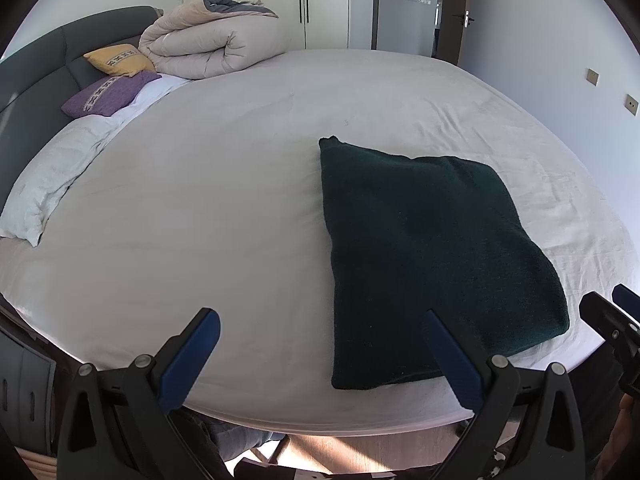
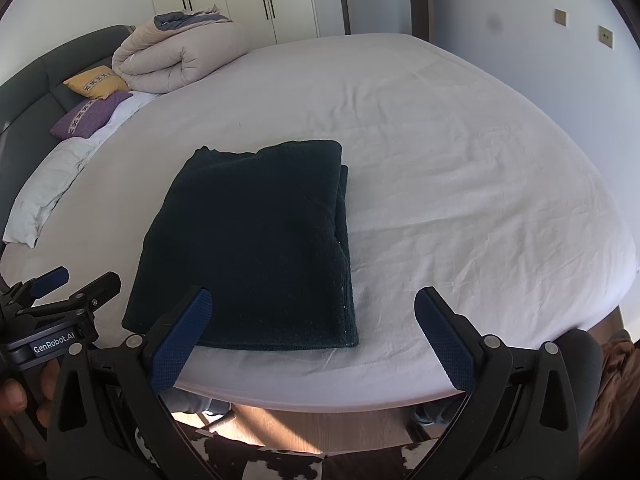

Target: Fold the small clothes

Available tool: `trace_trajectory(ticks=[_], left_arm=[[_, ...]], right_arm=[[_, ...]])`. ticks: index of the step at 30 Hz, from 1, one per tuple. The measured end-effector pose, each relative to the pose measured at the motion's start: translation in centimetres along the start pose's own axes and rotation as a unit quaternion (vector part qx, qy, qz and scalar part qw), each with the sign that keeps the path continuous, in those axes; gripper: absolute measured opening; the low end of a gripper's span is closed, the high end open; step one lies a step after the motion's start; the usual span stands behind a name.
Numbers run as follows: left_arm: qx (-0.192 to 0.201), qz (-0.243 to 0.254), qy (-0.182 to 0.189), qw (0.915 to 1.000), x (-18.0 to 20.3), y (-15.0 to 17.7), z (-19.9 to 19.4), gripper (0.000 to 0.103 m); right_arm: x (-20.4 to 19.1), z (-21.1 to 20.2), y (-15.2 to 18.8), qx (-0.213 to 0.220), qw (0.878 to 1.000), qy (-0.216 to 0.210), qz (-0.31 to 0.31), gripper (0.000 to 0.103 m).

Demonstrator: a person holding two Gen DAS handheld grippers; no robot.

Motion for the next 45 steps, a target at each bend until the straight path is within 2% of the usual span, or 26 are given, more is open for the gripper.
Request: trace_trajectory(ticks=[45], left_arm=[[-0.008, 0.0, 0.002, 1.0, -0.3, 0.5, 0.6, 0.103]], right_arm=[[-0.5, 1.3, 0.7, -0.011, 1.0, 0.001, 0.005, 0.103]])
Point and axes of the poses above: each gripper's, at about its wrist camera, not at the fingertips, and z roughly the way its jaws point, x to its right, y to its underside, the point moved 5 cm from there along z, roughly the way its jaws point, and after that the axes turned 9 degrees about -x, right-handed, at the moved point
